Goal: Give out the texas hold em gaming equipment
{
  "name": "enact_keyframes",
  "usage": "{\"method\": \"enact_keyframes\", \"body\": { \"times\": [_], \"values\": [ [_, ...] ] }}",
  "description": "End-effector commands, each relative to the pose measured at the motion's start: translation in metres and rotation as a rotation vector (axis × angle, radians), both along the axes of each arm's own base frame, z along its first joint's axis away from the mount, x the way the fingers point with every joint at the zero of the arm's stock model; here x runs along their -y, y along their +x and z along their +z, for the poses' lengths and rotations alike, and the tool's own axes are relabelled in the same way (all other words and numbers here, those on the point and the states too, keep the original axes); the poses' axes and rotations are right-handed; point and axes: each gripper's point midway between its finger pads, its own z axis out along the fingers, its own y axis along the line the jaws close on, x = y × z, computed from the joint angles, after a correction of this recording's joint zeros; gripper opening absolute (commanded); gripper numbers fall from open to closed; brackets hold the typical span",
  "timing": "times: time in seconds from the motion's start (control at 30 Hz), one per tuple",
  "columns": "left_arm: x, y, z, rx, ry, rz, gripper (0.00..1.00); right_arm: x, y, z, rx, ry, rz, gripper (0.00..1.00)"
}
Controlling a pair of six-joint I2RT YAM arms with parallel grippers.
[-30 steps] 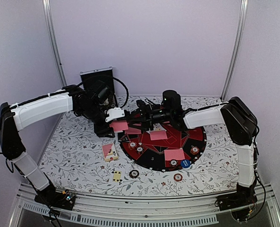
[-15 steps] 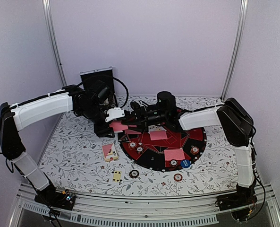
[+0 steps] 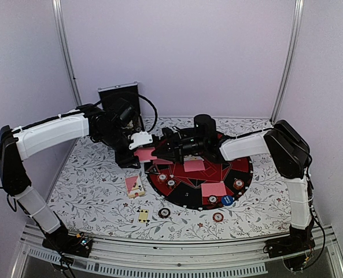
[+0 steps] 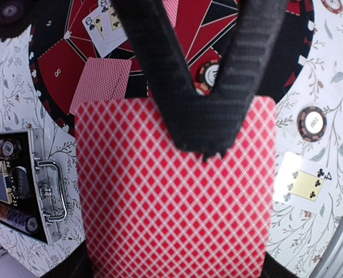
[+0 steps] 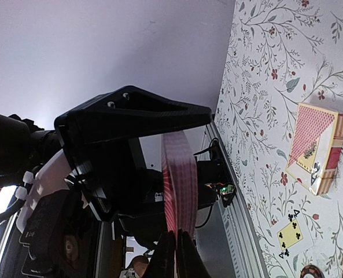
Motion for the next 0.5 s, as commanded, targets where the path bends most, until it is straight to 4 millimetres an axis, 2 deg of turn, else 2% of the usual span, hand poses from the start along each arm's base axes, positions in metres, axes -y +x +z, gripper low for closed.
{"method": "enact_keyframes", "body": {
  "times": [0.0, 0.37, 0.47],
  "values": [
    [-0.003, 0.001, 0.015, 0.035, -0.029, 0.002, 0.0, 0.021, 0.006, 0.016, 0.036, 0.024, -0.019, 0.06],
    [-0.002, 0.003, 0.015, 0.036, -0.027, 0.003, 0.0, 0.042, 0.005, 0.021, 0.042, 0.035, -0.026, 0.02],
    [-0.003, 0.002, 0.014, 0.033, -0.025, 0.003, 0.0, 0.055, 0.01, 0.019, 0.03, 0.027, -0.048, 0.01]
  ]
}}
